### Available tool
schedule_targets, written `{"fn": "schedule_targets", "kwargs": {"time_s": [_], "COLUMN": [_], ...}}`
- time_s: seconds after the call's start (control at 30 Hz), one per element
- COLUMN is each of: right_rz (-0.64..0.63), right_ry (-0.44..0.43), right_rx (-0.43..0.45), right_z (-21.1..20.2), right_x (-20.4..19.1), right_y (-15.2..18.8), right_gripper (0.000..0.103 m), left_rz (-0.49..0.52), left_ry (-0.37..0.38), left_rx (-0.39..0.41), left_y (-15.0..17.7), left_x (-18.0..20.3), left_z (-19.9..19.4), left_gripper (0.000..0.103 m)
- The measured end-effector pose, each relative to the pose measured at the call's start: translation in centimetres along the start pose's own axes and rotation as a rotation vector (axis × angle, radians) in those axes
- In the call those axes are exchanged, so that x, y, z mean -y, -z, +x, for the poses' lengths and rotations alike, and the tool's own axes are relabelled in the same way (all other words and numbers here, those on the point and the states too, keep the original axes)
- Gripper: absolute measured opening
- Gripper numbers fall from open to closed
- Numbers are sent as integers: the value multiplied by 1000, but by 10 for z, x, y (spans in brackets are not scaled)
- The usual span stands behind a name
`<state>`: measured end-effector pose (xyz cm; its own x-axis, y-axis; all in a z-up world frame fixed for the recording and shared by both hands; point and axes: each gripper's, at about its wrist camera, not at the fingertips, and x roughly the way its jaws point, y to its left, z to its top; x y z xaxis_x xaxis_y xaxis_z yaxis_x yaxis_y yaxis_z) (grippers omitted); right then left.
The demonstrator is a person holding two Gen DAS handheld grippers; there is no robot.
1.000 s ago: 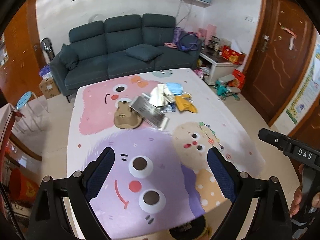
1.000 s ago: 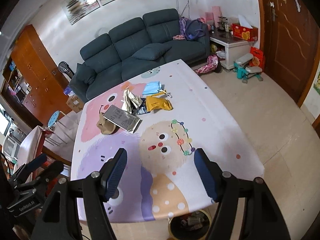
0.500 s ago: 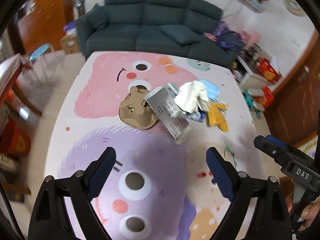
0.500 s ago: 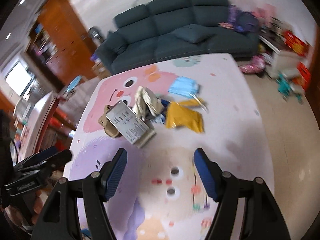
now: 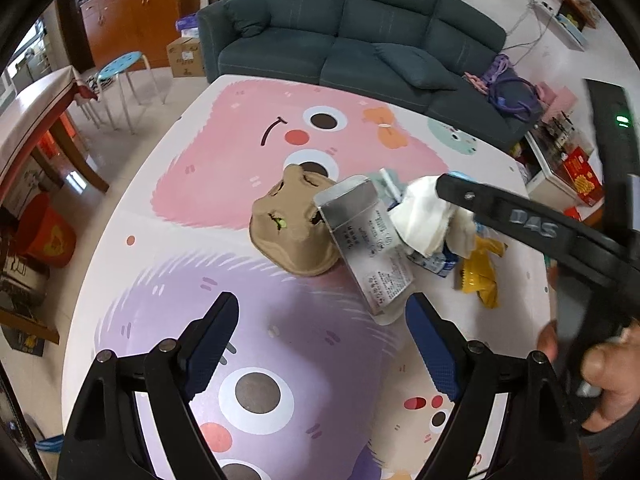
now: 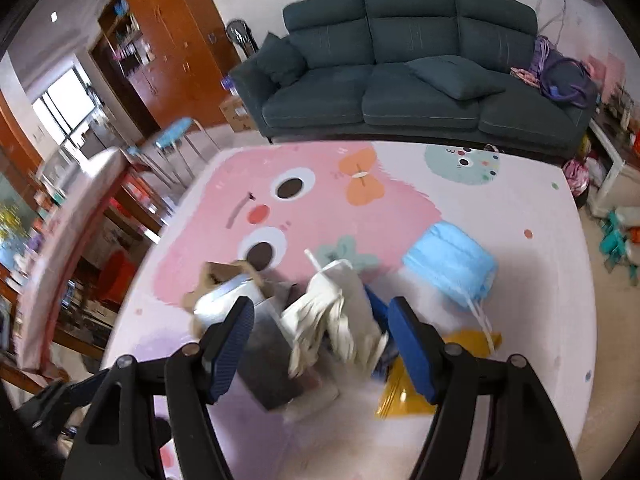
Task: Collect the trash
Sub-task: 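Grasp the silver box with the left tool while the right tool grasps the white tissue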
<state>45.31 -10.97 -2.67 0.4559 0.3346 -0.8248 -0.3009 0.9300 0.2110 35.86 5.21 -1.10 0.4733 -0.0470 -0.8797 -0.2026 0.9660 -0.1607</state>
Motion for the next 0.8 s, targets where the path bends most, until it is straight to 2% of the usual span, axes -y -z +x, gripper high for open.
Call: {"fn": "schedule_targets", "kwargs": {"time_s": [0.1,0.13,0.17,0.2,0.37,0.57,0.8], "right_rz": [-43,-57,-76,-95,-125,-139,-94], "right_ry": [27,27,27,22,-44,-159,-202], "right_rx": [-34,-39,-40,-46,-52,-73,-43], "right_z": [14,16,18,19,16,9,-2], "right_x": [-2,-1,-1,-1,9,21,36], "right_y": [-1,0,1,4,9,22,26], "right_gripper": [70,62,38,27,23,18,14], "left_rz": [-32,-39,-46,-47,-49,-104,-126], "left_ry": [18,24,32,39,73,99,83], "left_rx": [-15,-19,-24,-27,-58,-94,-116], "left_y": [-2,-3,-4,-5,-13,-22,-27], "left_x": [-4,-4,-4,-3,6,18,27], "left_z": [6,8,12,15,42,68,86], "left_gripper": [84,84,84,84,84,84,84]}}
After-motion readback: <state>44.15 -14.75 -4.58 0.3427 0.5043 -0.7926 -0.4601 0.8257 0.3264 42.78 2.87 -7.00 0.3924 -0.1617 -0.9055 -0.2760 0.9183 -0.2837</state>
